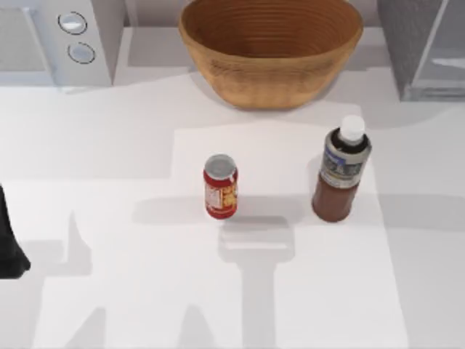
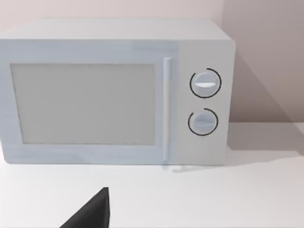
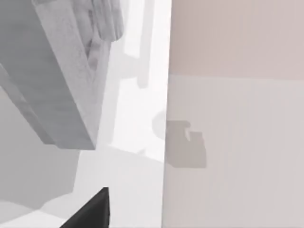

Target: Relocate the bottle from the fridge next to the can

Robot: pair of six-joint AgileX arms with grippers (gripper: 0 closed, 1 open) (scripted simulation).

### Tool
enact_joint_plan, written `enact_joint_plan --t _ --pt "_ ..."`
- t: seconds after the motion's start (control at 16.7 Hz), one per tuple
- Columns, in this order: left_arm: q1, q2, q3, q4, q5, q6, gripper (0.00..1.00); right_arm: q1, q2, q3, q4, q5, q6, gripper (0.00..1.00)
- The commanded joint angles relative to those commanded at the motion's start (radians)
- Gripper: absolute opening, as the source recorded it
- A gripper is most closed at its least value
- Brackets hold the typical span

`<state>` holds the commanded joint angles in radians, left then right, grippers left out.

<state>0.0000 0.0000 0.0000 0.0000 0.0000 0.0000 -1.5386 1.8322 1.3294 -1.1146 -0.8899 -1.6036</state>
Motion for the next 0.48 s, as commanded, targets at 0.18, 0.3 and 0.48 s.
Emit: enact_joint_plan --t 0.18,0.3,0.48 --pt "0.000 0.000 0.000 0.000 0.000 0.000 1.00 0.164 0.002 -0.006 0.217 0.035 0.271 1.00" --pt "0.000 0.000 0.000 0.000 0.000 0.000 1.00 0.273 0.004 -0.010 0.365 0.058 0.455 1.00" --pt "0.000 0.000 0.000 0.000 0.000 0.000 1.00 0.425 0.005 -0.016 0.570 0.089 0.703 1.00"
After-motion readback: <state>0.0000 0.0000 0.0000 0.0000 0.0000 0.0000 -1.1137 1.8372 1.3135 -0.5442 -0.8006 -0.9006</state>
